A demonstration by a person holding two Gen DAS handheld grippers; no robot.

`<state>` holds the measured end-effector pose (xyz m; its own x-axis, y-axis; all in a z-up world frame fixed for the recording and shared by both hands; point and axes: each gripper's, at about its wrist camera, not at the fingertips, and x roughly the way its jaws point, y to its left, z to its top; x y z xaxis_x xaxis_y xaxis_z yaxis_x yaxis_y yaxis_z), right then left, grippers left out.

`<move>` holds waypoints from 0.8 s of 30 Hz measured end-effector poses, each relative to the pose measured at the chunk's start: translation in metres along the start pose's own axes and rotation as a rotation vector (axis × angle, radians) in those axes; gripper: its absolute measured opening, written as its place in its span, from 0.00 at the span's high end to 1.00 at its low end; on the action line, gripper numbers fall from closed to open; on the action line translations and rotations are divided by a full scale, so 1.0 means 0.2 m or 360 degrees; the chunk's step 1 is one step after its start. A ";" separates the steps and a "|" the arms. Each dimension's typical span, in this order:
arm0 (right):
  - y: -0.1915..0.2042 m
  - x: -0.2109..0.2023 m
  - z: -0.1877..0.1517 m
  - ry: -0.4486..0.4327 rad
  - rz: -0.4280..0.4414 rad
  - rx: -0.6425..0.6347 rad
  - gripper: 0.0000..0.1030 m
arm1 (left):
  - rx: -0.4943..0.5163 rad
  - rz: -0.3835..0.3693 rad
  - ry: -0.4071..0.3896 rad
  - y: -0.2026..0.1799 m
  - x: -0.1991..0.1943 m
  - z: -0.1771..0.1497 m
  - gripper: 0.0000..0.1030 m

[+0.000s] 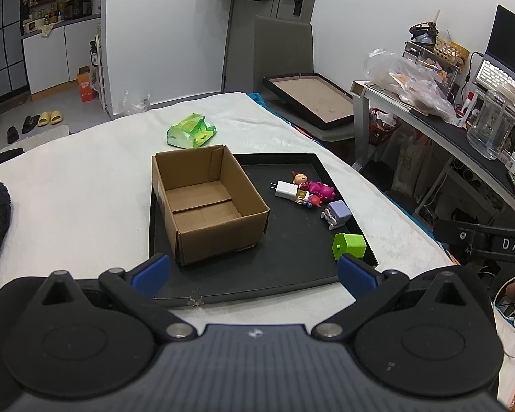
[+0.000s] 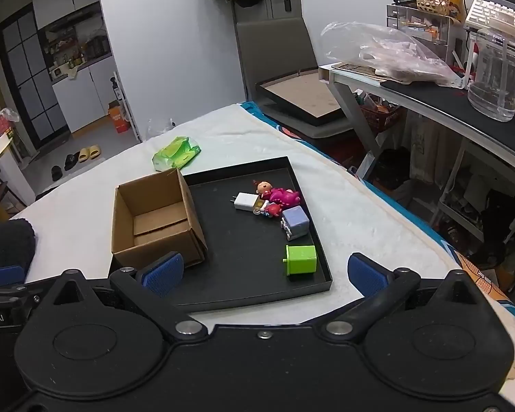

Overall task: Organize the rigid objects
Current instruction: 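Move the right tool toward the lime-green cube on the black tray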

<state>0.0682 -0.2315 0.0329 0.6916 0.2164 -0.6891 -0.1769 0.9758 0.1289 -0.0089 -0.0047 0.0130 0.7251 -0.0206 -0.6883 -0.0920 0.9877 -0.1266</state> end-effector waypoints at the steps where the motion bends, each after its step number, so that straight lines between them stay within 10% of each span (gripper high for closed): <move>1: 0.00 0.00 0.00 -0.0001 0.0002 0.0000 0.00 | -0.0002 0.0001 -0.0001 0.00 0.00 0.00 0.00; 24: 0.02 0.00 0.00 0.0016 -0.0001 -0.0011 0.00 | -0.0009 0.0017 -0.0017 0.03 -0.05 0.00 0.00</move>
<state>0.0670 -0.2286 0.0329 0.6846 0.2157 -0.6963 -0.1815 0.9756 0.1237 -0.0165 0.0007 0.0189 0.7311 -0.0083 -0.6822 -0.1036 0.9870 -0.1231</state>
